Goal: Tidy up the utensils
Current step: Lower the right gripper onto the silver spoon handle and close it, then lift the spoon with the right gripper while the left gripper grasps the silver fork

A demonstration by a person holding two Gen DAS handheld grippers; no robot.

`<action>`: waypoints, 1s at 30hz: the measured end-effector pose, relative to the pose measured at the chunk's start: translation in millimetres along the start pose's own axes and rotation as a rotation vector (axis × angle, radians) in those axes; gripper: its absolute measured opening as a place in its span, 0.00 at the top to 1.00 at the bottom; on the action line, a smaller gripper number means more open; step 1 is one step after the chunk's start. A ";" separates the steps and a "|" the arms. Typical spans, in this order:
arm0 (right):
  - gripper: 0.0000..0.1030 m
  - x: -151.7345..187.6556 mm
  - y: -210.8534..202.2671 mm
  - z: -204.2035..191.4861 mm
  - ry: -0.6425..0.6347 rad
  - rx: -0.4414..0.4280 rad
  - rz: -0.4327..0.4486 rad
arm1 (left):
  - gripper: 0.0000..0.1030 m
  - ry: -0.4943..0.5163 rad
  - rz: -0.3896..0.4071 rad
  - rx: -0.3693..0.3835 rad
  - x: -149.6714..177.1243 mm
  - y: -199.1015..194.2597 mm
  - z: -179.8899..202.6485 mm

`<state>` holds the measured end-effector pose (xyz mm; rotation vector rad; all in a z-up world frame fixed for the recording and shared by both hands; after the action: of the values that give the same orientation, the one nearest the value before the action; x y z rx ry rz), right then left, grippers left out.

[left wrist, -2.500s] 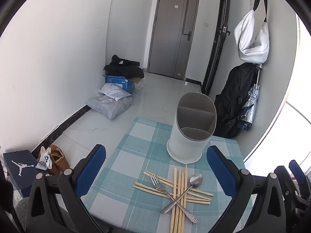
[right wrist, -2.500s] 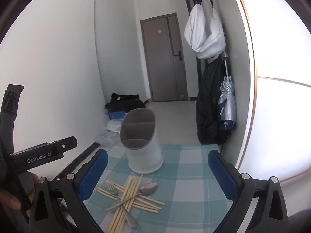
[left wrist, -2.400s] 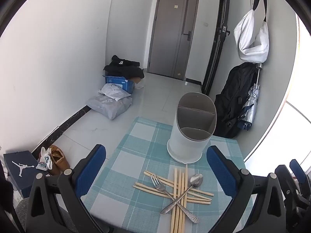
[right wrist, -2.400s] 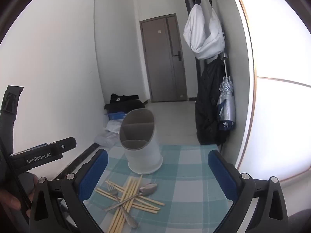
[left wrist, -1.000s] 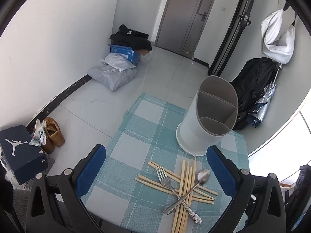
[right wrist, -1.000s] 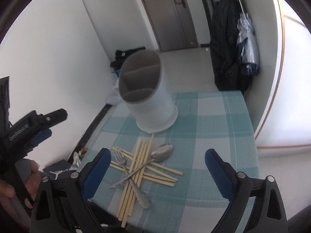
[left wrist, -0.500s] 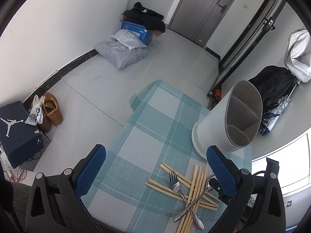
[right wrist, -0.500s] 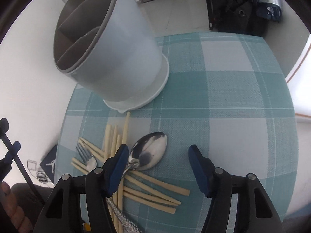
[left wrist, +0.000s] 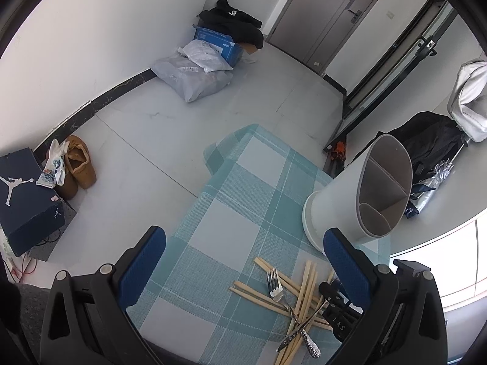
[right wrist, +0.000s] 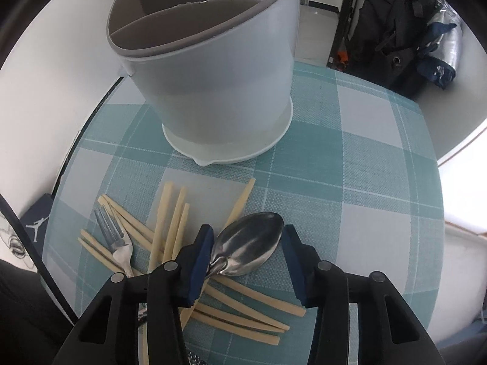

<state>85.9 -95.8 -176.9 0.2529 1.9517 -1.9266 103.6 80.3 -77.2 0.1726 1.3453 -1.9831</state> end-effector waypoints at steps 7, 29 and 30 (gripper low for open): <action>0.85 -12.0 2.9 2.7 -0.005 -0.029 0.020 | 0.01 -0.014 0.010 -0.007 0.9 -4.5 -4.7; 0.99 -0.2 -25.6 75.7 0.091 -0.154 0.010 | 0.01 0.031 -0.017 -0.085 12.3 -0.1 -12.5; 0.99 -0.3 -26.0 75.6 0.082 -0.155 0.005 | 0.01 0.040 -0.029 -0.087 13.8 2.7 -12.7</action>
<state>86.9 -171.6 -151.7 0.2972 2.1382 -1.7757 91.7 83.9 -91.6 0.1527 1.4649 -1.9501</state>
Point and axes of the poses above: each gripper's, at about its wrist camera, not at the fingertips, and y roughly the way its jaws point, z to its right, x to its underside, the point moved 3 cm from there along y, roughly the way its jaws point
